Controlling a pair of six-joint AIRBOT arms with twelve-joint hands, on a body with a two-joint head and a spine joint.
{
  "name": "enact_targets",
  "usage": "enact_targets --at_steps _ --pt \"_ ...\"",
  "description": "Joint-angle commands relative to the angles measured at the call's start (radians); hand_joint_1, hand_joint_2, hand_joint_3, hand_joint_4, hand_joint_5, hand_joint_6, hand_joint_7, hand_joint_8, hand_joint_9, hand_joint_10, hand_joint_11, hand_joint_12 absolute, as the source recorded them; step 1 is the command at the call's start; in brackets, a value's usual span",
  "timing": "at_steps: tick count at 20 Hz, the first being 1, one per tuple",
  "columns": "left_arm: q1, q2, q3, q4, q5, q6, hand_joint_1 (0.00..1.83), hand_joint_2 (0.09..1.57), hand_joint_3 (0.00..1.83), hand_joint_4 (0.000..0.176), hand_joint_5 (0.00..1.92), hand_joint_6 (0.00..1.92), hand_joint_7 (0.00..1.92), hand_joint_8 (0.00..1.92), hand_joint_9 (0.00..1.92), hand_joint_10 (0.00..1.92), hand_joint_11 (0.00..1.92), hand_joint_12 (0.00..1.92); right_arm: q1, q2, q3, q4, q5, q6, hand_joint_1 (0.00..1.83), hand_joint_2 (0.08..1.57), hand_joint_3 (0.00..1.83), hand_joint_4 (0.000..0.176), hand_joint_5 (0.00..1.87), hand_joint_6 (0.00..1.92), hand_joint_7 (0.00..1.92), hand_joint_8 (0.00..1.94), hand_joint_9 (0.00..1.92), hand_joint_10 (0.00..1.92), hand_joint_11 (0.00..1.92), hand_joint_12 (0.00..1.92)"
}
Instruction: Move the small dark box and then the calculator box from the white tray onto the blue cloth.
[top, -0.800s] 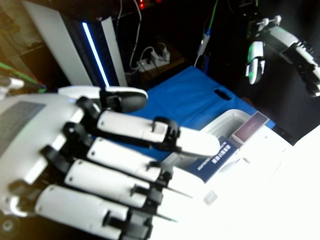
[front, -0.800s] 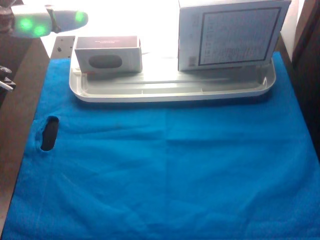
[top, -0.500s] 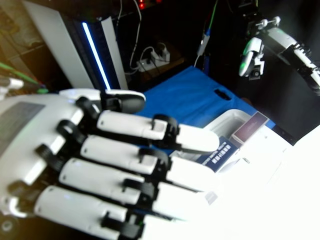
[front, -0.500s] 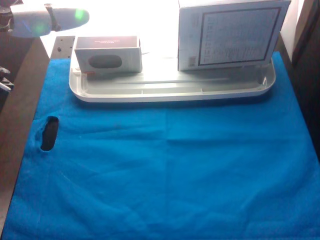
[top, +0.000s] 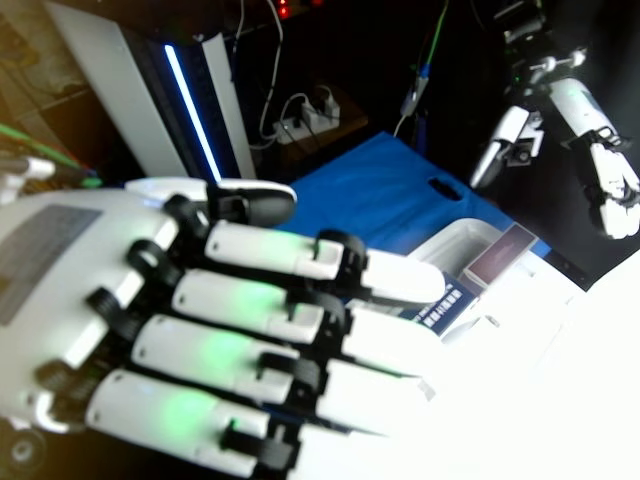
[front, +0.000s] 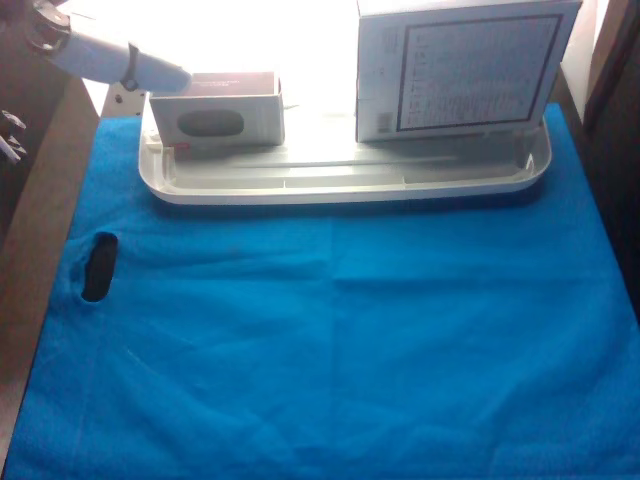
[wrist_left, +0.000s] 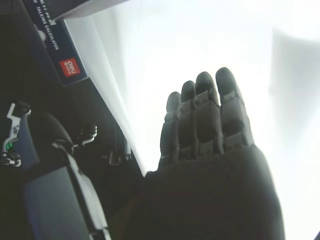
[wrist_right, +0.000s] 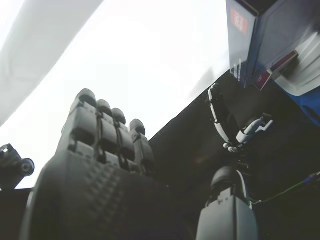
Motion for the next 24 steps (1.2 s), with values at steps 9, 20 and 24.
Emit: enact_targets --at_steps 9,20,24 --pt "-0.016 -0.102 0.094 0.349 0.030 -0.279 0.88 0.73 0.00 0.000 0.24 0.00 0.33 0.00 0.33 0.00 0.04 0.68 0.014 -0.008 0.002 0.040 0.109 0.002 0.13 0.90 0.00 0.048 0.06 0.00 0.01 0.00 0.02 0.00 0.04 0.03" --pt "0.004 -0.161 0.148 0.480 0.092 -0.339 1.05 0.95 0.00 0.000 0.62 0.02 0.72 0.04 0.73 0.05 0.43 0.68 0.014 -0.007 -0.003 0.041 0.110 0.003 0.10 0.92 0.00 0.037 0.07 0.00 0.05 0.01 0.03 0.01 0.06 0.05" --pt "0.011 -0.181 0.184 0.466 0.114 -0.339 1.20 1.17 0.00 0.000 0.78 1.11 0.91 1.18 0.94 0.12 0.39 0.90 0.014 -0.005 -0.007 0.041 0.110 0.003 0.11 0.92 0.00 0.028 0.07 0.00 0.06 0.01 0.04 0.01 0.03 0.04"
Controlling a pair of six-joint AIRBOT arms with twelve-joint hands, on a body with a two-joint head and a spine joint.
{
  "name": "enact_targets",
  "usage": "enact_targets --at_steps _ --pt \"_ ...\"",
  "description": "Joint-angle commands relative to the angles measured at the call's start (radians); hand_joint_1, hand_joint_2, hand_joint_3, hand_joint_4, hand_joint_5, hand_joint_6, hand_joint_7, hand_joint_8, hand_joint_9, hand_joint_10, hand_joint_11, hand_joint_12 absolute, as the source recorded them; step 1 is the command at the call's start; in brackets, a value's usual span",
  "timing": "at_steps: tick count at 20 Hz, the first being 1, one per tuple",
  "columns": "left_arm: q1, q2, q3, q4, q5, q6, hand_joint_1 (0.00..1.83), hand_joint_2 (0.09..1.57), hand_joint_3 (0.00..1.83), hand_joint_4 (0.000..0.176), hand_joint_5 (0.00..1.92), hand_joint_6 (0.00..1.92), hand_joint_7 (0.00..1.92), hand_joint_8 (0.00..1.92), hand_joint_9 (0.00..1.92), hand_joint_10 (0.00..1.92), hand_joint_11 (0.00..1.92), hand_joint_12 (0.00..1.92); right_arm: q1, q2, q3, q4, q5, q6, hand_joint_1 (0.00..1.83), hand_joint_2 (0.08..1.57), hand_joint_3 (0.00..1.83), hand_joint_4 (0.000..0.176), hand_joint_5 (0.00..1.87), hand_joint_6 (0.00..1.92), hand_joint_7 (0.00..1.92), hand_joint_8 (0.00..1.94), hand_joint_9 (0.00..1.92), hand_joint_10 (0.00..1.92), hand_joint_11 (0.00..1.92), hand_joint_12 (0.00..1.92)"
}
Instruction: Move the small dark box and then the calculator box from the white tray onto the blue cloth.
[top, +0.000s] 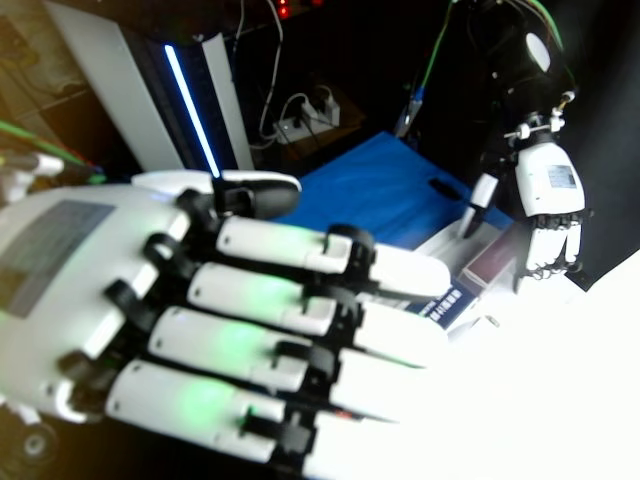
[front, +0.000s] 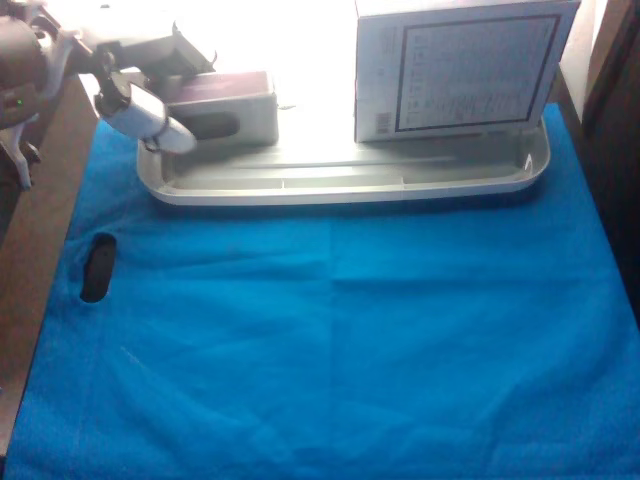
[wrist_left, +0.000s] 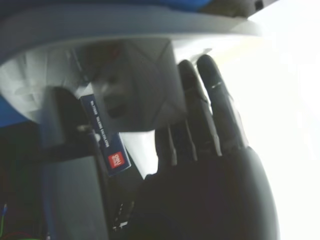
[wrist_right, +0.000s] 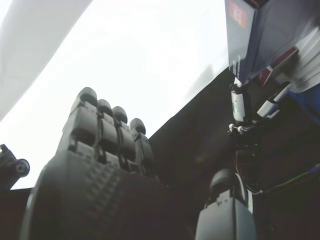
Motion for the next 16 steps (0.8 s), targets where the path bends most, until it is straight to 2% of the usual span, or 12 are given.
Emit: enact_targets --at_steps 1,2,3,6,8,10,11,12,13,14,15,16 --pt "0.004 -0.009 0.011 -0.032 -0.021 -0.042 1.20 1.16 0.00 0.000 0.86 1.07 0.90 1.20 0.96 0.31 0.46 1.18 0.014 0.004 -0.003 0.035 0.110 0.003 0.12 0.92 0.00 0.032 0.07 0.00 0.06 0.01 0.04 0.01 0.02 0.04" --pt "0.005 -0.013 0.020 -0.041 -0.019 -0.042 1.20 1.15 0.01 0.000 0.93 0.99 0.88 1.25 0.88 0.60 0.44 1.39 0.014 0.005 -0.005 0.035 0.110 0.003 0.13 0.92 0.00 0.039 0.07 0.00 0.04 0.00 0.03 0.00 0.02 0.04" --pt "0.005 -0.016 0.026 -0.047 -0.016 -0.042 1.22 1.13 0.01 0.000 0.98 0.88 0.90 1.24 0.81 0.84 0.45 1.47 0.014 0.006 -0.006 0.035 0.110 0.003 0.14 0.90 0.00 0.044 0.06 0.00 0.01 0.00 0.02 0.00 0.05 0.05" --pt "0.007 -0.016 0.034 -0.067 -0.016 -0.042 1.24 1.11 0.00 0.000 1.02 0.77 0.98 1.16 0.84 1.00 0.57 1.50 0.014 0.009 -0.009 0.035 0.111 0.003 0.14 0.90 0.00 0.055 0.06 0.00 0.03 0.01 0.02 0.00 0.03 0.05" --pt "0.005 -0.008 0.033 -0.082 -0.024 -0.042 1.24 1.11 0.00 0.000 1.09 0.68 0.92 1.23 0.78 0.93 0.52 1.44 0.013 0.007 -0.009 0.035 0.111 0.003 0.14 0.90 0.00 0.062 0.07 0.00 0.05 0.02 0.02 0.00 0.00 0.04" --pt "-0.006 0.005 0.027 -0.111 -0.045 -0.042 1.25 1.12 0.00 0.000 1.13 0.57 0.86 1.34 0.72 1.05 0.51 1.56 0.013 0.005 -0.009 0.035 0.111 0.003 0.14 0.89 0.00 0.061 0.07 0.00 0.12 0.01 0.04 0.00 0.02 0.06" --pt "-0.015 0.017 0.018 -0.125 -0.062 -0.042 1.25 1.13 0.00 0.000 1.14 0.55 0.81 1.39 0.60 1.13 0.34 1.68 0.012 0.005 -0.009 0.035 0.111 0.003 0.13 0.89 0.00 0.060 0.07 0.00 0.15 0.02 0.05 0.01 0.00 0.06" --pt "-0.022 0.033 0.003 -0.140 -0.084 -0.042 1.25 1.13 0.00 0.000 1.15 0.52 0.81 1.40 0.57 1.23 0.31 1.75 0.011 0.003 -0.009 0.035 0.111 0.003 0.13 0.89 0.00 0.066 0.07 0.00 0.17 0.02 0.05 0.01 0.00 0.06" --pt "-0.025 0.049 -0.011 -0.160 -0.107 -0.039 1.18 1.07 0.00 0.000 1.13 0.68 0.71 1.25 0.48 1.48 0.27 1.89 0.011 0.001 -0.009 0.035 0.111 0.003 0.14 0.90 0.01 0.061 0.07 0.00 0.14 0.01 0.07 0.01 0.01 0.06" --pt "-0.025 0.069 -0.028 -0.192 -0.136 -0.037 1.17 1.05 0.00 0.000 1.13 0.70 0.67 1.26 0.41 1.60 0.22 1.91 0.011 0.000 -0.009 0.035 0.111 0.003 0.13 0.90 0.00 0.065 0.07 0.00 0.12 0.00 0.07 0.01 0.02 0.07" --pt "-0.027 0.092 -0.051 -0.223 -0.170 -0.033 1.16 1.05 0.00 0.000 1.14 0.71 0.63 1.43 0.38 1.78 0.23 1.92 0.011 -0.002 -0.009 0.035 0.111 0.003 0.13 0.90 0.00 0.058 0.06 0.00 0.10 0.00 0.07 0.01 0.04 0.08" --pt "-0.033 0.113 -0.073 -0.244 -0.190 -0.018 1.16 1.05 0.00 0.000 1.12 0.73 0.61 1.43 0.35 1.77 0.18 1.92 0.011 -0.002 -0.008 0.035 0.111 0.003 0.13 0.91 0.01 0.048 0.05 0.00 0.08 0.00 0.07 0.01 0.08 0.10"
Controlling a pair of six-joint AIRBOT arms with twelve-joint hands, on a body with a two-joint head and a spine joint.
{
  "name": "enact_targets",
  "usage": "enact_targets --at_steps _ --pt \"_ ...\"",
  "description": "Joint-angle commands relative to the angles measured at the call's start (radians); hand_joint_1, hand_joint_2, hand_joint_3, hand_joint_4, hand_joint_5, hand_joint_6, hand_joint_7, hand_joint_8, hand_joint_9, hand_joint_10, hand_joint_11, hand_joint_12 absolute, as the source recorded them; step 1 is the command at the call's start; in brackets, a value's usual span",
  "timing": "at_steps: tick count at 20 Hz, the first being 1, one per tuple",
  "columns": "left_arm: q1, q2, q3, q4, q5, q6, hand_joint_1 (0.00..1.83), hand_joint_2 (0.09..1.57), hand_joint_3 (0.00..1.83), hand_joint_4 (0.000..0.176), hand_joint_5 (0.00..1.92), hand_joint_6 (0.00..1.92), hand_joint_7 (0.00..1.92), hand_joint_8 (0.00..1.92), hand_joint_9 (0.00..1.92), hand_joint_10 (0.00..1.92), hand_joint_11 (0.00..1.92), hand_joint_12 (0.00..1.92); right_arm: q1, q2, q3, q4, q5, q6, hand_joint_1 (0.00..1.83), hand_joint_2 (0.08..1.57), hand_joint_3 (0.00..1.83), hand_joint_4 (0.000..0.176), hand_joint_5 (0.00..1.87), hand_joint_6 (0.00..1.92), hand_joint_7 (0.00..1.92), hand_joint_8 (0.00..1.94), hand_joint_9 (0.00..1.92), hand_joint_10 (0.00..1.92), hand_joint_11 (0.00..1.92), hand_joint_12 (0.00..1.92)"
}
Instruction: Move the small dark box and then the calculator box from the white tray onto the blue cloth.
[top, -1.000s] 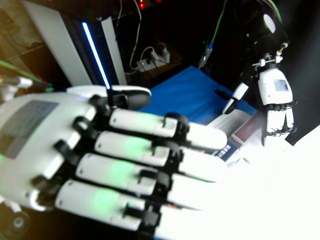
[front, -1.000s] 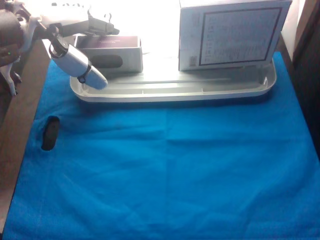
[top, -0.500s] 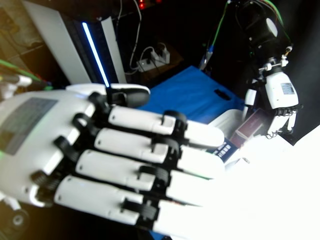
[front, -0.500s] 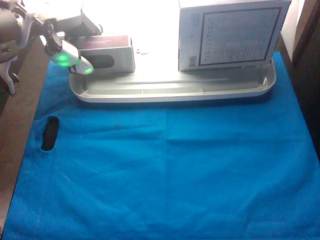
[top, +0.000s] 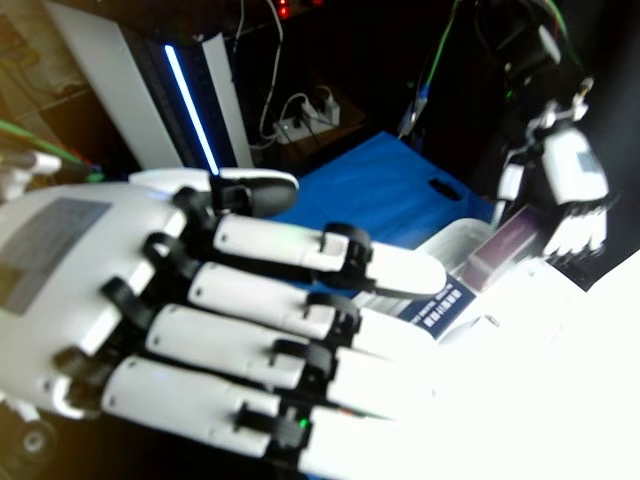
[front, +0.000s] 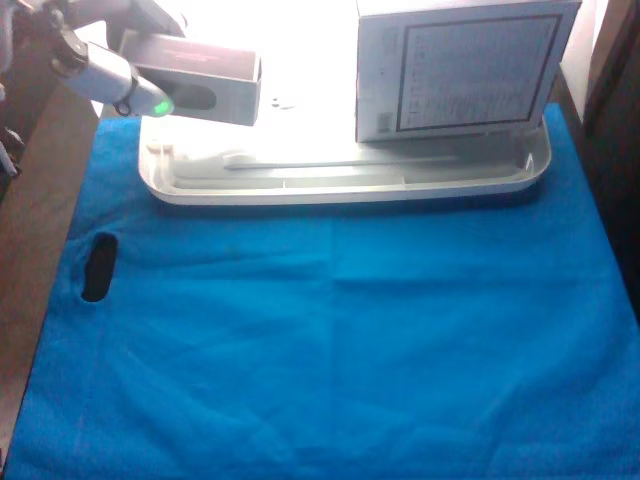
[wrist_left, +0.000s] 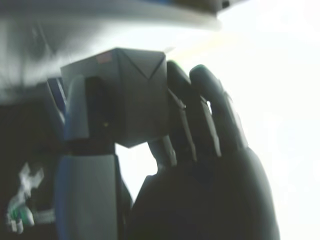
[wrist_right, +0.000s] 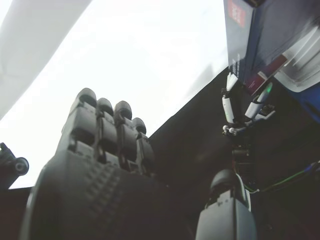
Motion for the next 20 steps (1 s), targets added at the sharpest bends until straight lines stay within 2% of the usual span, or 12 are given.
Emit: enact_targets --at_steps 1,2,3,5,7,8,9,10,13,15,17,20 --pt "-0.024 0.020 -0.017 -0.055 -0.105 0.001 1.13 1.08 0.00 0.000 1.05 0.85 0.59 1.32 0.32 1.67 0.08 1.92 0.011 0.001 -0.001 0.035 0.110 0.003 0.14 0.91 0.01 0.037 0.05 0.00 0.09 0.01 0.09 0.01 0.09 0.10" --pt "-0.036 0.053 -0.053 -0.082 -0.116 0.039 1.21 1.17 0.00 0.000 1.01 0.76 0.69 1.52 0.34 1.62 0.07 1.92 0.011 0.001 -0.001 0.035 0.110 0.003 0.15 0.91 0.01 0.031 0.05 0.00 0.10 0.01 0.09 0.01 0.07 0.10" --pt "-0.042 0.067 -0.069 -0.096 -0.126 0.055 1.21 1.19 0.00 0.000 1.01 0.88 0.66 1.47 0.33 1.18 0.02 1.68 0.011 0.001 -0.001 0.035 0.110 0.003 0.15 0.90 0.00 0.036 0.04 0.00 0.10 0.01 0.08 0.01 0.06 0.10" --pt "-0.044 0.108 -0.107 -0.153 -0.183 0.075 1.06 1.15 0.00 0.016 0.91 1.08 0.69 0.32 0.49 0.41 0.03 1.33 0.010 0.000 -0.001 0.035 0.110 0.003 0.14 0.89 0.00 0.042 0.05 0.00 0.08 0.00 0.08 0.01 0.04 0.09" --pt "-0.041 0.155 -0.164 -0.232 -0.252 0.130 1.05 1.13 0.00 0.058 0.95 1.03 0.86 0.10 0.63 0.21 0.04 1.43 0.007 0.000 0.000 0.035 0.110 0.003 0.13 0.90 0.00 0.056 0.05 0.00 0.09 0.00 0.06 0.00 0.02 0.09" --pt "-0.039 0.177 -0.192 -0.258 -0.279 0.156 1.08 1.11 0.00 0.033 0.99 0.96 0.89 0.09 0.60 0.42 0.07 1.52 0.006 -0.001 0.001 0.036 0.110 0.003 0.13 0.90 0.00 0.065 0.04 0.00 0.09 0.00 0.04 0.00 0.01 0.09" --pt "-0.039 0.190 -0.208 -0.266 -0.299 0.163 1.20 1.16 0.00 0.000 1.03 0.81 0.76 1.19 0.51 0.94 0.14 1.72 0.003 -0.001 0.001 0.038 0.110 0.003 0.13 0.89 0.00 0.065 0.05 0.00 0.09 0.00 0.05 0.00 0.00 0.09" --pt "-0.036 0.205 -0.227 -0.269 -0.322 0.163 1.22 1.18 0.00 0.000 1.01 0.81 0.72 1.46 0.45 1.26 0.20 1.84 0.001 -0.002 0.001 0.040 0.110 0.003 0.13 0.89 0.00 0.064 0.05 0.00 0.10 0.01 0.05 0.01 0.00 0.09" --pt "0.013 0.267 -0.301 -0.269 -0.378 0.165 1.24 1.16 0.00 0.000 1.04 0.68 0.78 1.49 0.51 1.54 0.36 1.90 -0.003 -0.006 0.002 0.041 0.110 0.003 0.14 0.88 0.00 0.065 0.03 0.00 0.04 0.00 0.02 0.00 0.00 0.02" --pt "0.048 0.303 -0.347 -0.279 -0.417 0.176 1.14 1.09 0.00 0.000 1.08 0.77 0.73 1.30 0.55 1.56 0.38 1.90 -0.017 -0.007 0.004 0.051 0.110 0.003 0.12 0.89 0.00 0.045 0.02 0.00 0.07 0.01 0.03 0.00 0.00 0.00" --pt "0.093 0.345 -0.405 -0.300 -0.459 0.223 1.22 1.12 0.00 0.000 1.09 0.62 0.81 1.40 0.62 1.52 0.47 1.84 -0.034 -0.010 0.009 0.066 0.110 0.003 0.12 0.88 0.00 0.058 0.02 0.00 0.08 0.01 0.03 0.01 0.00 0.00" --pt "0.167 0.395 -0.479 -0.334 -0.522 0.275 1.10 1.07 0.00 0.022 1.07 0.82 0.77 1.14 0.64 1.44 0.49 1.78 -0.040 -0.016 0.014 0.072 0.110 0.003 0.15 0.88 0.00 0.061 0.01 0.00 0.06 0.00 0.03 0.00 0.00 0.00"
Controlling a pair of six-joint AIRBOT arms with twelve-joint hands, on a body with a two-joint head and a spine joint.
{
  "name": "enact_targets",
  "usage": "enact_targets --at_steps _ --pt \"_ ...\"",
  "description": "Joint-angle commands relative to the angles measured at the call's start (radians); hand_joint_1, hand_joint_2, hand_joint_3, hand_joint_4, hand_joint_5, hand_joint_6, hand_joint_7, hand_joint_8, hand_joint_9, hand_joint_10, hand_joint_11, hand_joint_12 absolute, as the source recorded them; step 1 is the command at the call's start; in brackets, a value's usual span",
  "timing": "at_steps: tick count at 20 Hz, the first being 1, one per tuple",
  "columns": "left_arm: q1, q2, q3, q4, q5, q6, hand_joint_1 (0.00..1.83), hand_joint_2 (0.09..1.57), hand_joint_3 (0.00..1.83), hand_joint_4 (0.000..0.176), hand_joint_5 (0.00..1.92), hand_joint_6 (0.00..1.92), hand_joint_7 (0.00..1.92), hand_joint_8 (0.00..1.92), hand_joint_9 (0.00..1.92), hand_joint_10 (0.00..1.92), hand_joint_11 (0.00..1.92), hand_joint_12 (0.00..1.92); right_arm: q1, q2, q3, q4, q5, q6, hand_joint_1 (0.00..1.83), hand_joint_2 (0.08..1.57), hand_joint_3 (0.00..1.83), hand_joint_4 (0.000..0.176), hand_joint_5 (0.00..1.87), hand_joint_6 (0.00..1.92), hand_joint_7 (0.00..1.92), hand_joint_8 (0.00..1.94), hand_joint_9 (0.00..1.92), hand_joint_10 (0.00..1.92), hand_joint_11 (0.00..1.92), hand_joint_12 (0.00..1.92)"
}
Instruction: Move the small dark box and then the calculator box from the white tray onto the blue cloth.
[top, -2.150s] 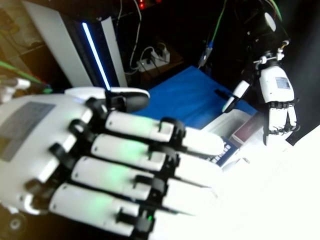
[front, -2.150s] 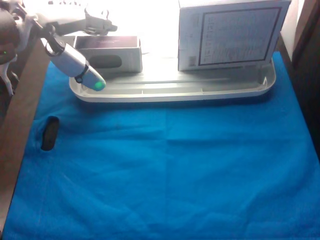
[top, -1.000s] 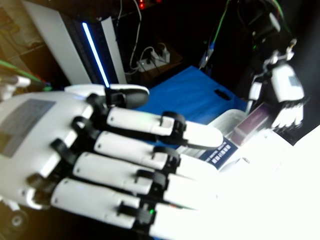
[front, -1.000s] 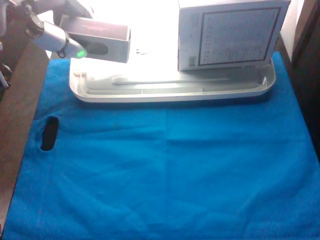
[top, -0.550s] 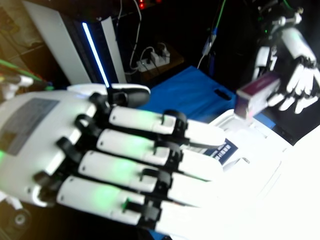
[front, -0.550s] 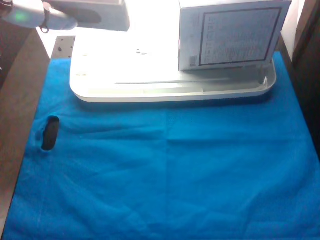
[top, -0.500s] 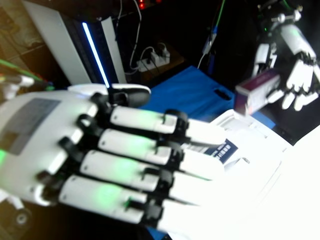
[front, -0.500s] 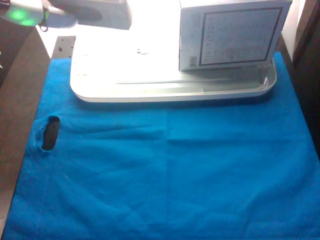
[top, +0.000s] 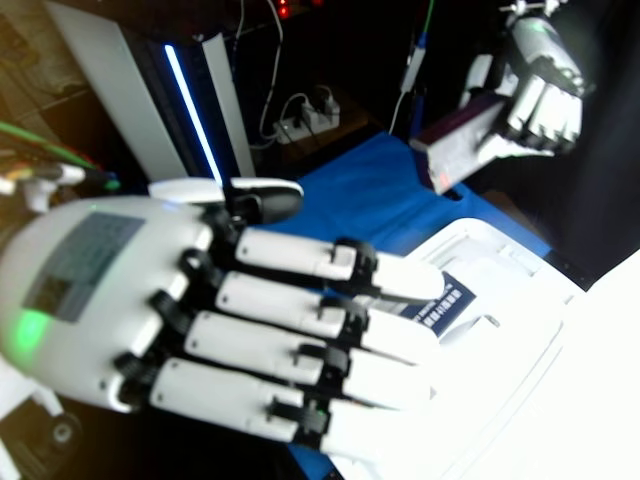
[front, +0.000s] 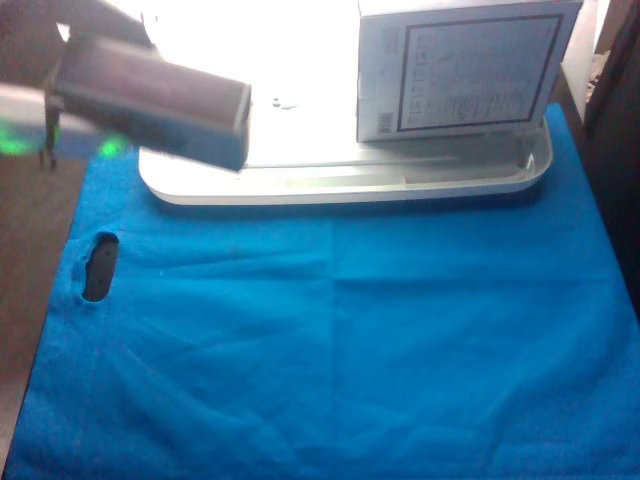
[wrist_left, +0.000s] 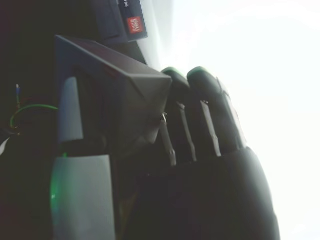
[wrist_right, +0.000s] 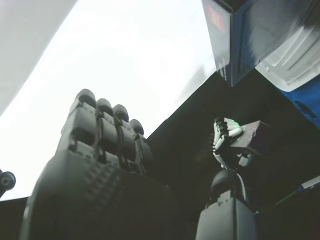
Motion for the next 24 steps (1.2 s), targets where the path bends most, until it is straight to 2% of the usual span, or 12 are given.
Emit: enact_targets --at_steps 1,2,3,4,6,8,11,14,15,16,20,24 --pt "0.002 0.010 -0.010 -0.066 -0.131 0.006 1.22 1.12 0.00 0.000 1.09 0.66 0.83 1.34 0.64 1.35 0.47 1.72 0.008 -0.002 0.004 0.037 0.113 0.003 0.14 0.88 0.00 0.052 0.00 0.00 0.06 0.00 0.04 0.01 0.01 0.00" --pt "0.019 0.020 -0.028 -0.069 -0.145 0.015 1.24 1.13 0.00 0.000 1.09 0.64 0.86 1.36 0.67 1.29 0.50 1.65 0.006 -0.002 0.004 0.038 0.113 0.003 0.14 0.87 0.00 0.048 0.00 0.00 0.06 0.00 0.04 0.01 0.00 0.00" --pt "0.030 0.026 -0.040 -0.069 -0.153 0.017 1.24 1.13 0.00 0.000 1.06 0.68 0.85 1.38 0.67 1.29 0.50 1.64 0.004 -0.002 0.004 0.039 0.113 0.003 0.16 0.86 0.00 0.056 0.00 0.00 0.05 0.00 0.03 0.00 0.00 0.00" --pt "0.047 0.033 -0.052 -0.069 -0.166 0.017 1.22 1.16 0.00 0.000 1.00 0.79 0.81 1.42 0.62 1.29 0.43 1.66 0.002 -0.003 0.004 0.039 0.113 0.003 0.16 0.86 0.00 0.053 0.00 0.00 0.06 0.00 0.04 0.00 0.00 0.00" --pt "0.088 0.052 -0.084 -0.073 -0.189 0.032 1.21 1.17 0.00 0.000 0.94 0.90 0.84 1.38 0.66 1.24 0.43 1.67 0.001 -0.005 0.005 0.039 0.113 0.003 0.16 0.86 0.00 0.052 0.01 0.00 0.03 0.00 0.00 0.00 0.00 0.00" --pt "0.127 0.070 -0.116 -0.080 -0.205 0.048 1.22 1.15 0.00 0.000 0.91 0.94 0.93 1.26 0.79 1.09 0.54 1.52 -0.001 -0.006 0.006 0.039 0.113 0.003 0.15 0.86 0.00 0.053 0.01 0.00 0.02 0.00 0.00 0.00 0.00 0.00" --pt "0.227 0.073 -0.145 -0.133 -0.256 0.066 1.19 1.17 0.00 0.000 0.83 1.10 0.91 1.24 0.76 0.98 0.53 1.49 -0.005 -0.011 0.009 0.044 0.113 0.003 0.15 0.85 0.00 0.052 0.01 0.00 0.02 0.00 0.00 0.00 0.00 0.00" --pt "0.333 0.067 -0.163 -0.209 -0.313 0.101 1.21 1.17 0.00 0.000 0.86 1.01 0.90 1.32 0.73 1.20 0.55 1.66 -0.008 -0.021 0.014 0.046 0.113 0.003 0.15 0.84 0.00 0.059 0.02 0.01 0.02 0.00 0.00 0.00 0.00 0.00" --pt "0.352 0.060 -0.163 -0.219 -0.319 0.102 1.21 1.17 0.00 0.000 0.86 1.00 0.89 1.32 0.71 1.20 0.52 1.65 -0.011 -0.023 0.015 0.046 0.113 0.003 0.16 0.85 0.00 0.053 0.03 0.01 0.01 0.00 0.00 0.00 0.00 0.00" --pt "0.361 0.051 -0.162 -0.222 -0.320 0.104 1.21 1.16 0.00 0.000 0.88 0.99 0.92 1.28 0.73 1.16 0.55 1.59 -0.012 -0.024 0.016 0.046 0.113 0.003 0.14 0.86 0.00 0.039 0.02 0.00 0.04 0.01 0.00 0.00 0.00 0.00" --pt "0.370 0.009 -0.148 -0.218 -0.298 0.104 1.22 1.14 0.00 0.000 0.92 0.93 0.93 1.24 0.74 1.10 0.51 1.55 -0.015 -0.023 0.015 0.048 0.113 0.003 0.15 0.87 0.01 0.028 0.02 0.00 0.03 0.01 0.01 0.00 0.00 0.00" --pt "0.377 -0.015 -0.139 -0.211 -0.282 0.104 1.22 1.13 0.00 0.000 0.95 0.93 0.94 1.18 0.75 0.94 0.44 1.44 -0.015 -0.023 0.014 0.048 0.113 0.003 0.14 0.88 0.01 0.040 0.03 0.00 0.05 0.01 0.05 0.02 0.00 0.00"
